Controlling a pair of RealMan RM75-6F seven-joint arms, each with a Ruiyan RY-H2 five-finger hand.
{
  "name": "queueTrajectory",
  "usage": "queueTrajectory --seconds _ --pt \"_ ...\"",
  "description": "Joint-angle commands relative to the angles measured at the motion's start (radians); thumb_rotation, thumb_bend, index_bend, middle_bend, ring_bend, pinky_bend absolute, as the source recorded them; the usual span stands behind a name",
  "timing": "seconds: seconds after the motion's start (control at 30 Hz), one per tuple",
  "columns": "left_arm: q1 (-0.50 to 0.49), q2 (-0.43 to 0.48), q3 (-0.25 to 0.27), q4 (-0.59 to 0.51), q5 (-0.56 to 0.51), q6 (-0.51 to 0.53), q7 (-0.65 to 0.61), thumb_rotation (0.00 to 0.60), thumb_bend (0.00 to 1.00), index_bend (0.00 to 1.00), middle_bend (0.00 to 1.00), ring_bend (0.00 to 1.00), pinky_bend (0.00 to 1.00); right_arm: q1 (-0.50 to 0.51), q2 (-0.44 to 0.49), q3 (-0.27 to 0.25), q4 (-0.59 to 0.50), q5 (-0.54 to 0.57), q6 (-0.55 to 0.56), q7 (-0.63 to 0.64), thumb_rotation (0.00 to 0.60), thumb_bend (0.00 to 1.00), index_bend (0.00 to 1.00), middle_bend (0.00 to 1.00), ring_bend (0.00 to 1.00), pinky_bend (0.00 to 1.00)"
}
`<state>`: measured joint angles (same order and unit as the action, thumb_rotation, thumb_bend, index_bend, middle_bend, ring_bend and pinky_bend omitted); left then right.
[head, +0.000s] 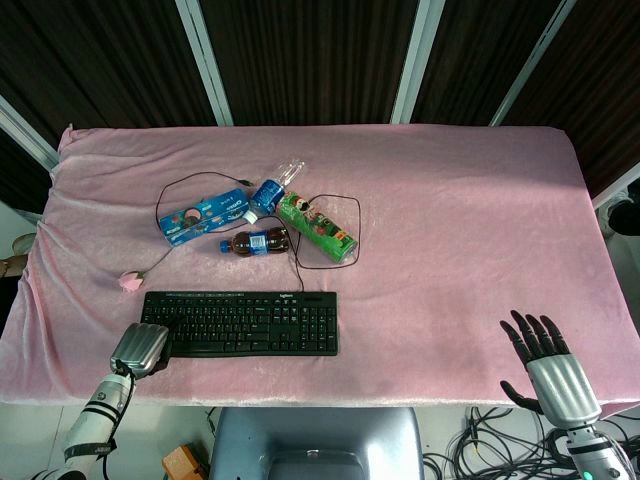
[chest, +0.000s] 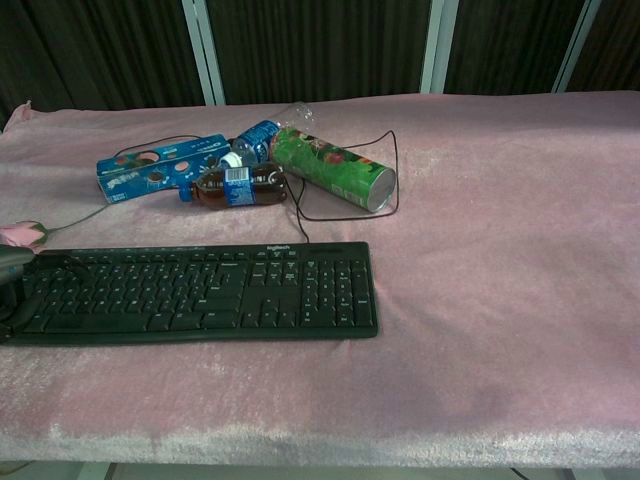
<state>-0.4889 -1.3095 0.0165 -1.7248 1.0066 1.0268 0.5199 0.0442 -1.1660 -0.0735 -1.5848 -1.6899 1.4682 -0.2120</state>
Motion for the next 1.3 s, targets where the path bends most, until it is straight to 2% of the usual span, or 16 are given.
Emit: queueTrajectory --seconds 0.03,0.97,1.17,1.27,1.3 --pt "-0.002 -0.002 0.001 0.003 -0.001 -0.004 -0.004 0.600 0.73 0.20 1.00 1.00 1.00 0.000 0.001 0.000 0.000 -0.001 0.001 0.002 0.600 0.36 0.00 0.00 0.00 0.00" --pt "-0.024 -0.011 0.014 0.001 -0.006 -0.018 0.000 0.600 0.73 0.20 1.00 1.00 1.00 -0.008 0.007 0.002 0.010 -0.006 0.020 0.022 0.600 0.36 0.00 0.00 0.00 0.00" --pt "0.018 0.037 0.025 -0.074 0.113 0.078 -0.046 0.600 0.73 0.20 1.00 1.00 1.00 -0.007 0.005 0.000 0.012 -0.015 0.022 0.025 0.600 0.36 0.00 0.00 0.00 0.00" --pt "0.070 0.079 0.045 -0.118 0.251 0.190 -0.095 0.600 0.71 0.15 1.00 1.00 0.99 -0.005 0.007 -0.003 0.013 -0.018 0.017 0.026 0.600 0.36 0.00 0.00 0.00 0.00" --pt "0.096 0.093 0.057 -0.127 0.310 0.243 -0.116 0.600 0.70 0.11 0.96 0.98 0.95 -0.005 0.007 -0.004 0.012 -0.019 0.017 0.027 0.600 0.36 0.00 0.00 0.00 0.00"
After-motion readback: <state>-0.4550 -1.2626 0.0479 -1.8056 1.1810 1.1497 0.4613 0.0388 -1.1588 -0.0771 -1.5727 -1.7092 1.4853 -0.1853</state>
